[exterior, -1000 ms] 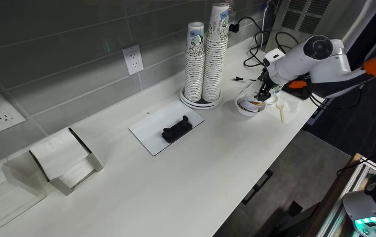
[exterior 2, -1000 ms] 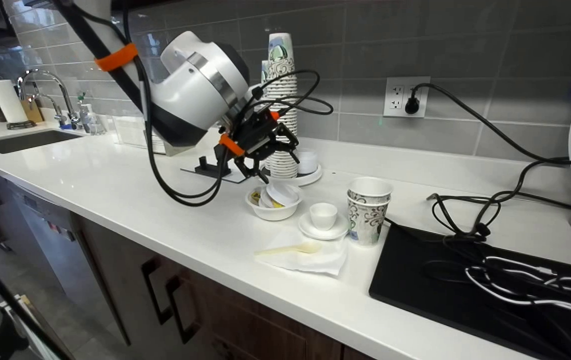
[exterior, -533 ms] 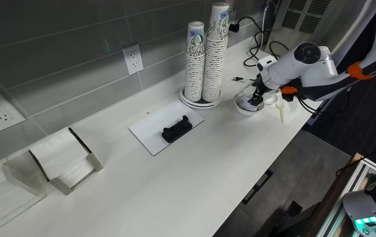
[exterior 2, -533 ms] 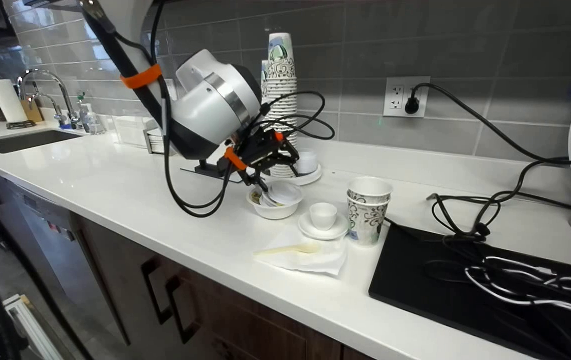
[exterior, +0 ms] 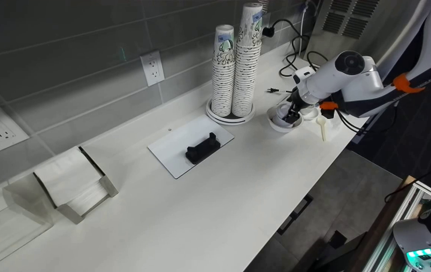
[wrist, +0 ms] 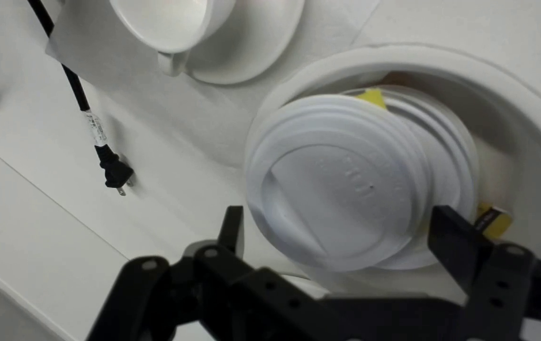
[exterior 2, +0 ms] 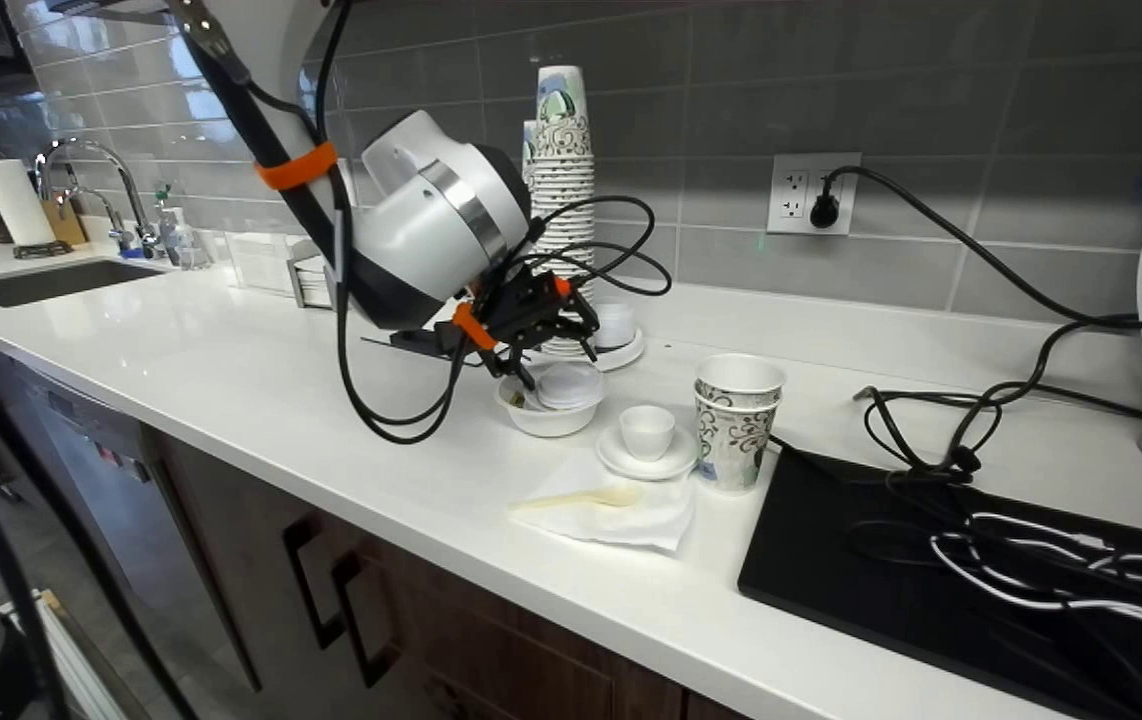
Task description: Move the object from the bowl and place it on the counter
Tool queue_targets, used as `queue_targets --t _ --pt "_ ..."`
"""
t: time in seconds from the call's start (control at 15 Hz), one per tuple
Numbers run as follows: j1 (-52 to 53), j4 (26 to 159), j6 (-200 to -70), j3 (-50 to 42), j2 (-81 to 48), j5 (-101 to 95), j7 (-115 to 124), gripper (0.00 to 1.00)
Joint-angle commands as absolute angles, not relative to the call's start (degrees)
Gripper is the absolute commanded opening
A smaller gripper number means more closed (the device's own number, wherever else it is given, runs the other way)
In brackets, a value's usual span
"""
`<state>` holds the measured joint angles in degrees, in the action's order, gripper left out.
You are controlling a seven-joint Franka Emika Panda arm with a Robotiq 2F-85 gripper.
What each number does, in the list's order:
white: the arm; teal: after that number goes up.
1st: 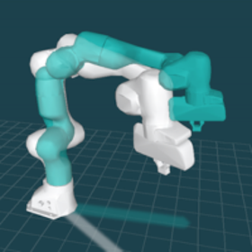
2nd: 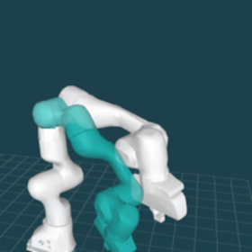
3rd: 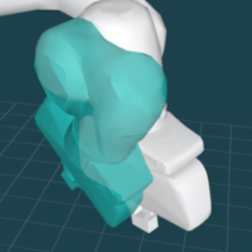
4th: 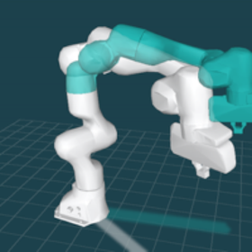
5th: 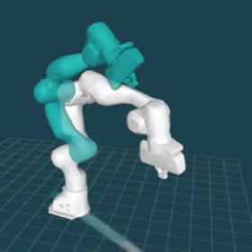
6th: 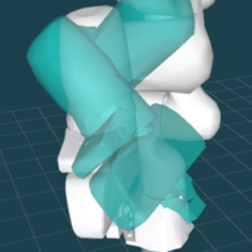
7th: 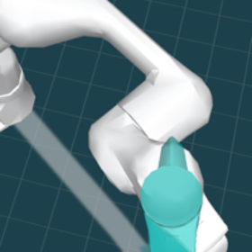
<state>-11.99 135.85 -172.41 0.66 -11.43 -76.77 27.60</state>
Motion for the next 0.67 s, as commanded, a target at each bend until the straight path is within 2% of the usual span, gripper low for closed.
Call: queue_targets --t 0.0,0.6 --pt "-12.77 135.69 -175.36 0.70 -12.03 -75.17 27.41 1.00" --pt "-14.67 136.22 -178.31 0.47 -13.72 -73.44 26.46 1.00"
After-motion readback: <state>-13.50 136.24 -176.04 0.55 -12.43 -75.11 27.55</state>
